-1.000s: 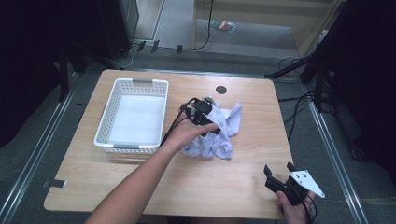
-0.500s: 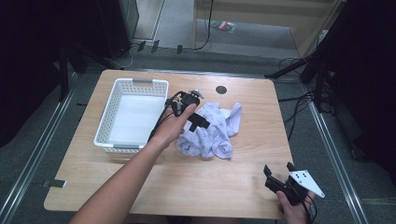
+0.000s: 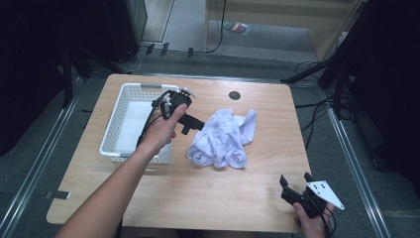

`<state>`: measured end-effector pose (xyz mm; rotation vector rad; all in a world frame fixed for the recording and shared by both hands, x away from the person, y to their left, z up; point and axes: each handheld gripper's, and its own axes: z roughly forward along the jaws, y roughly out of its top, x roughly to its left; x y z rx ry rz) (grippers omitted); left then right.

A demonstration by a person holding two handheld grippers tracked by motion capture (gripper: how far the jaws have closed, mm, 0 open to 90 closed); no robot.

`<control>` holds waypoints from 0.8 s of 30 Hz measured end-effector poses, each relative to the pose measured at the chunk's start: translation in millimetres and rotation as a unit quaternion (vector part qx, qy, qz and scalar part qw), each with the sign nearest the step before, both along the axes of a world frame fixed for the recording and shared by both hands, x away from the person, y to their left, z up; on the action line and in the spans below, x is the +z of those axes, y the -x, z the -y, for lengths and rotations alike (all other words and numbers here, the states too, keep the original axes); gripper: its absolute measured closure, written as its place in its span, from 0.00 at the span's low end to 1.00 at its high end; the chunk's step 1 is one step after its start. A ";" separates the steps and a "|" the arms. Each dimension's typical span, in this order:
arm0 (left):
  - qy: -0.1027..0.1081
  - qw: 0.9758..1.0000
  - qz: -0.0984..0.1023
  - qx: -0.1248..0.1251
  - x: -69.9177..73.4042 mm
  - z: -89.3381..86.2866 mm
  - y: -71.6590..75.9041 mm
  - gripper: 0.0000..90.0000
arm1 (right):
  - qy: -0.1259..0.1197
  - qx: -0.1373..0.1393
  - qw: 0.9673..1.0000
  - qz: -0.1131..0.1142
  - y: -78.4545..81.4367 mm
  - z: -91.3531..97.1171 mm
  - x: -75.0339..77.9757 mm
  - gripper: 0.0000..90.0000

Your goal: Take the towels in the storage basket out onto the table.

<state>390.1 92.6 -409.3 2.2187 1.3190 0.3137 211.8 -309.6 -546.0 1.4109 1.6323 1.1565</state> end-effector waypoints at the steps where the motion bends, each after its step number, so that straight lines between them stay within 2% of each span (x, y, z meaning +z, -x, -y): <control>1: -0.001 1.000 0.002 0.003 0.7 -5.0 1.4 0.00 | 0.000 0.000 1.000 -0.001 0.0 -0.2 0.0 0.14; 10: 0.005 1.000 0.015 0.021 5.3 -38.3 12.7 0.00 | 0.002 -0.001 1.000 -0.003 -0.3 -0.7 0.1 0.14; 13: -0.006 0.999 0.025 0.028 7.0 -48.2 18.3 0.00 | 0.002 -0.001 1.000 -0.003 -0.5 -0.6 0.0 0.14; 24: 0.017 0.997 0.041 0.058 6.1 -94.8 39.8 0.00 | 0.002 -0.002 1.000 -0.004 -0.9 -0.7 0.0 0.14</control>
